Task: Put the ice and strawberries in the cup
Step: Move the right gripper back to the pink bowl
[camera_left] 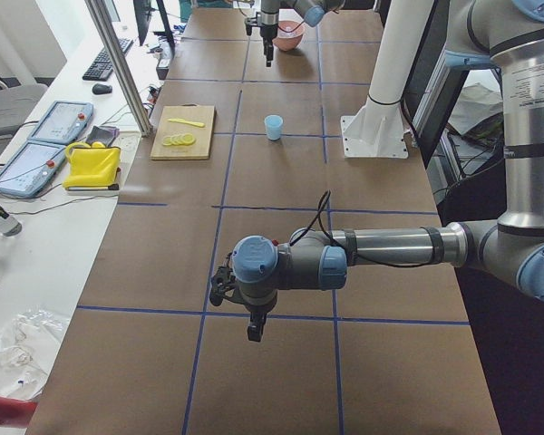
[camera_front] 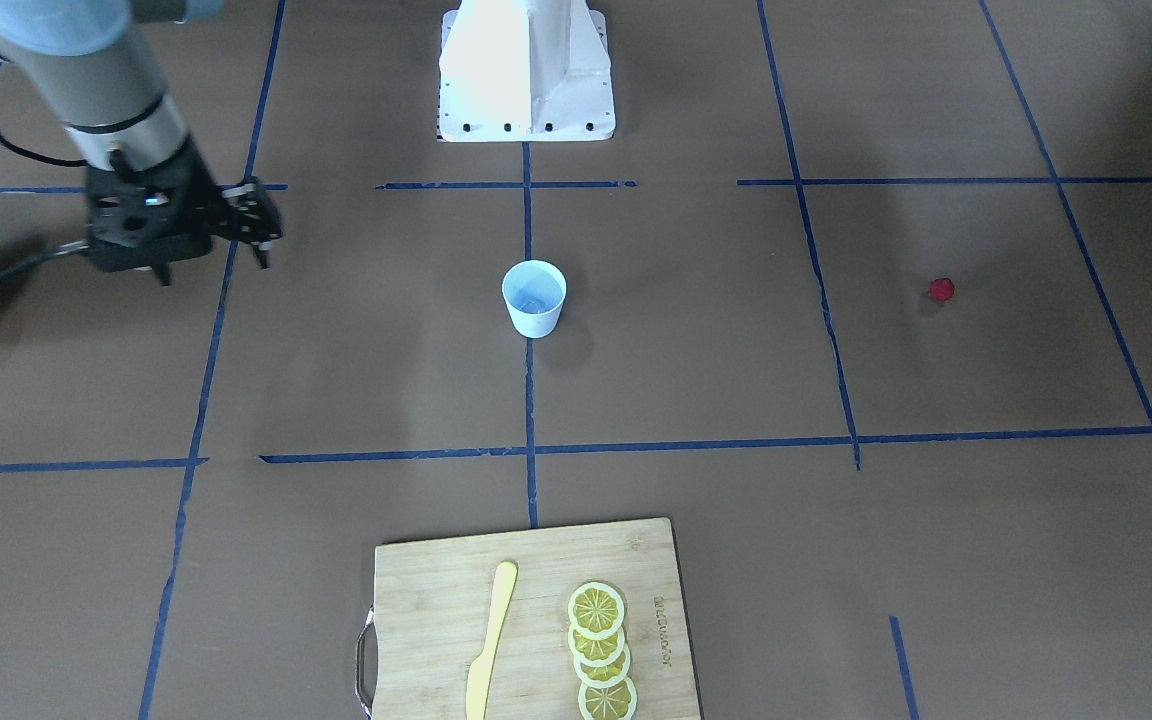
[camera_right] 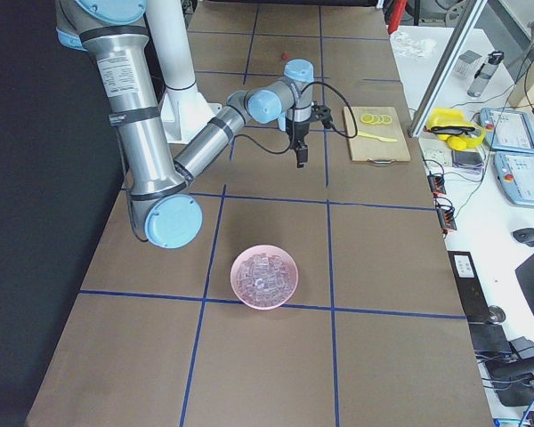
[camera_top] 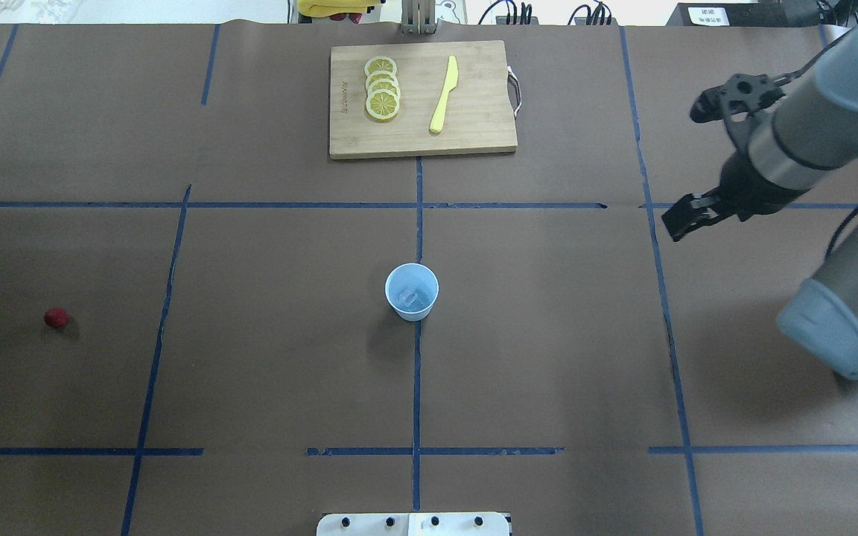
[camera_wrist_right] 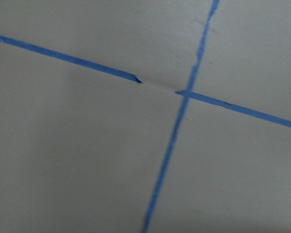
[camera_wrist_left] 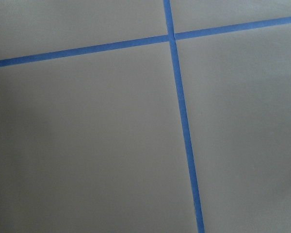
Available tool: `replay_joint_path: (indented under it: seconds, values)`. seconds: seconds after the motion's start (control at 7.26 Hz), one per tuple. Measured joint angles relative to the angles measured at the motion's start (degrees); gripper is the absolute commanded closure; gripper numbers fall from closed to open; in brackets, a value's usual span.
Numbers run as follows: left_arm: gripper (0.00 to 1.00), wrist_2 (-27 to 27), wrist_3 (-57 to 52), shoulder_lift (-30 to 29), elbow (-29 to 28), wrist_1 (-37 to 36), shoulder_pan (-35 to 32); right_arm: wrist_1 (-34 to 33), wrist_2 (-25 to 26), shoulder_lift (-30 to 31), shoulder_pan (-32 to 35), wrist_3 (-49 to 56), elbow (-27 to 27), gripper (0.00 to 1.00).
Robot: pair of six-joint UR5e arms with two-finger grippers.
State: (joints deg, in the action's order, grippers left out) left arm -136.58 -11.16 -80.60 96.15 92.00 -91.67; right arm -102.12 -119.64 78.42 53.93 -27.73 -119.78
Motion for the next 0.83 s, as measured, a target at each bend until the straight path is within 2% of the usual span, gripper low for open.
replay_joint_path:
  seconds: [0.41,0.55,0.83]
  values:
    - [0.0,0.0,0.0,0.0,0.1,-0.1,0.0,11.0,-6.1,17.6,12.5,21.9,1.6,0.04]
    - [0.0,0.0,0.0,0.0,0.1,-0.1,0.0,16.1,-6.8,21.7,14.5,26.5,4.1,0.06]
    - [0.0,0.0,-0.1,0.1,0.1,-0.3,0.0,28.5,-7.1,25.2,15.6,30.0,11.9,0.11]
